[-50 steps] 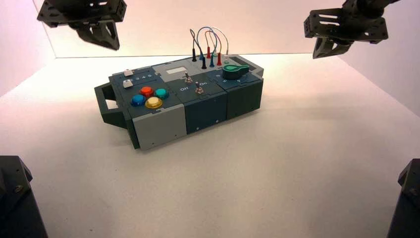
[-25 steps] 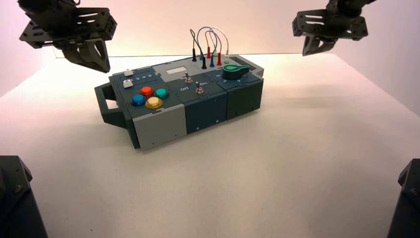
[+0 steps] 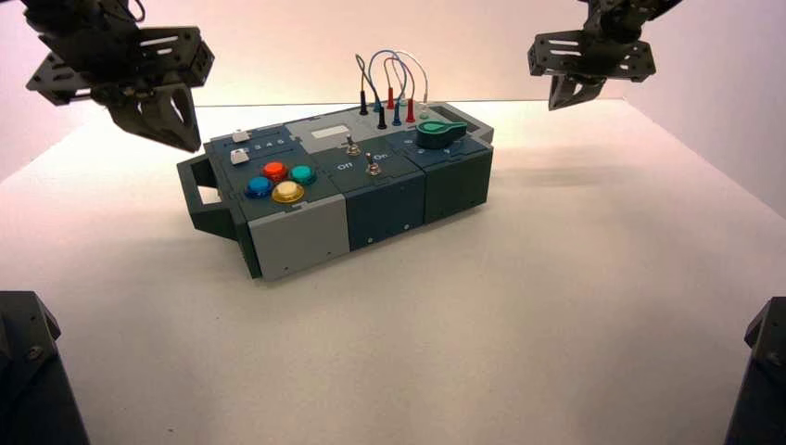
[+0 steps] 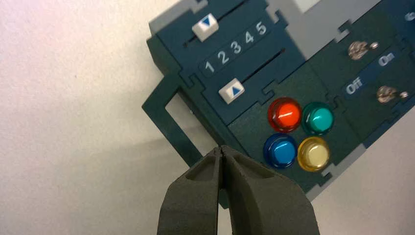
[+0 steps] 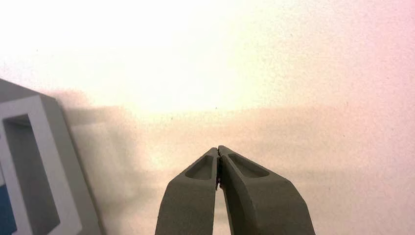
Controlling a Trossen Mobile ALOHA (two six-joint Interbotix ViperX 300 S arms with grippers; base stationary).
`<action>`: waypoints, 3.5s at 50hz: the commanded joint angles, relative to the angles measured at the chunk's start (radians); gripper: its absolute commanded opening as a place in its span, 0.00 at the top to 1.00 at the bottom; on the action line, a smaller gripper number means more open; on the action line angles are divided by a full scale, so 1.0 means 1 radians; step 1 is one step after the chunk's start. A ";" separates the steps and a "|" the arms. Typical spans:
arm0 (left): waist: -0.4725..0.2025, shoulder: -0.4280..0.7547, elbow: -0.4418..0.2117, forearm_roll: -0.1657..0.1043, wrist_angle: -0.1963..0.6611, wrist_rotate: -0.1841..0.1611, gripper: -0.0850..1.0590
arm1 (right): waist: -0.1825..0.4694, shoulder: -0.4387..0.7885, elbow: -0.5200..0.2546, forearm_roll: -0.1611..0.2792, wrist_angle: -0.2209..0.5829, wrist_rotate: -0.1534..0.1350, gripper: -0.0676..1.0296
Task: Move the box to the left.
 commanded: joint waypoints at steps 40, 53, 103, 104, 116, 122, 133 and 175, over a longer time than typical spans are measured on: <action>0.000 0.155 -0.040 0.000 -0.044 -0.003 0.95 | 0.160 0.107 -0.179 -0.003 0.129 -0.012 0.96; 0.009 0.212 -0.077 0.002 -0.066 -0.002 0.95 | 0.176 0.109 -0.187 -0.003 0.144 -0.012 0.96; 0.141 0.305 -0.115 0.014 -0.040 0.008 0.95 | 0.322 0.141 -0.291 -0.003 0.244 -0.014 0.96; 0.144 0.305 -0.115 0.012 -0.040 0.008 0.95 | 0.324 0.141 -0.293 -0.003 0.245 -0.014 0.96; 0.164 0.291 -0.109 0.014 -0.040 0.008 0.95 | 0.336 0.152 -0.310 -0.003 0.261 -0.014 0.96; 0.175 0.281 -0.106 0.014 -0.040 0.008 0.95 | 0.339 0.156 -0.316 -0.003 0.267 -0.017 0.96; 0.202 0.273 -0.107 0.017 -0.038 0.014 0.95 | 0.350 0.163 -0.330 0.003 0.282 -0.017 0.96; 0.301 0.268 -0.166 0.023 -0.020 0.020 0.95 | 0.534 0.225 -0.466 0.032 0.374 -0.025 0.96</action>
